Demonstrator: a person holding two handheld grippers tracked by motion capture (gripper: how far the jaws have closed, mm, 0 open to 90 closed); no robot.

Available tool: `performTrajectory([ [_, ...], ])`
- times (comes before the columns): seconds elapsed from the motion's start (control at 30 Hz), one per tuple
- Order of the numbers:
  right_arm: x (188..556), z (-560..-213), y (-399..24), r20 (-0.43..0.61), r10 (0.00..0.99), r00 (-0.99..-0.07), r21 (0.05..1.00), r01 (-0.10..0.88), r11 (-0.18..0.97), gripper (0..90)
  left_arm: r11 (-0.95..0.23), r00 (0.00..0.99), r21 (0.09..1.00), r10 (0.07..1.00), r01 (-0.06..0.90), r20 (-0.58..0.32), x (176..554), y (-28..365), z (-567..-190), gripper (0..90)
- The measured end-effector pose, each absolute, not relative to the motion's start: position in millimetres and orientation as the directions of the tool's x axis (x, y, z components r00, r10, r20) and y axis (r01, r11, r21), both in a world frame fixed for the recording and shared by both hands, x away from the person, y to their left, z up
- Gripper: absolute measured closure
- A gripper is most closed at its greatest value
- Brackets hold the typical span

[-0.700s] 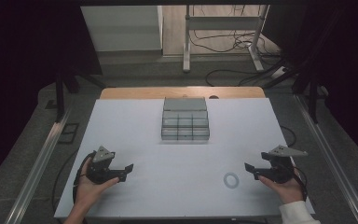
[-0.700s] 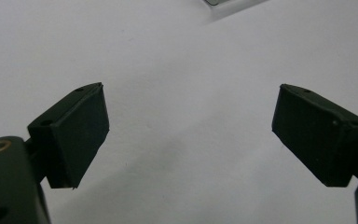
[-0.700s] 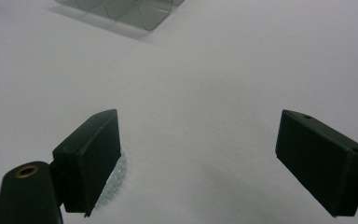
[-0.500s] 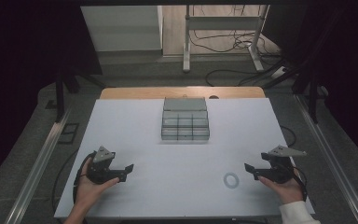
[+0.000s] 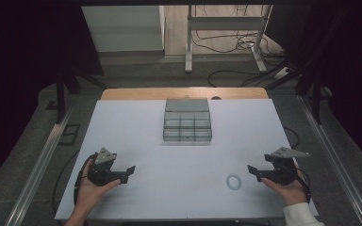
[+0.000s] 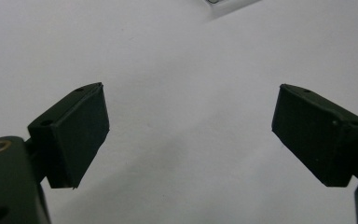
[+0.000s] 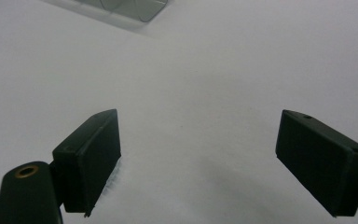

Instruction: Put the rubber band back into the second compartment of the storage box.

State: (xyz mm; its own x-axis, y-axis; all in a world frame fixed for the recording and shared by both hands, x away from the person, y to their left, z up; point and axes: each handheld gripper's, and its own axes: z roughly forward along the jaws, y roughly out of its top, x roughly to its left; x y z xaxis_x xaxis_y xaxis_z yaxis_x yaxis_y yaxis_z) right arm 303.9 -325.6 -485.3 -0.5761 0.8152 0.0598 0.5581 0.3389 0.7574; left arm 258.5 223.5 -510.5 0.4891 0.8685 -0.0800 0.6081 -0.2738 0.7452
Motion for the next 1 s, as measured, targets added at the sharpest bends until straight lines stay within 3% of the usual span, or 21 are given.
performTrajectory([
  [1.0,305,-464,-312,0.033,0.800,-0.599,0.702,0.584,0.408,13.5,-0.286,0.494,0.742,0.867,0.607,-0.070,258,223,-510,10.5],
])
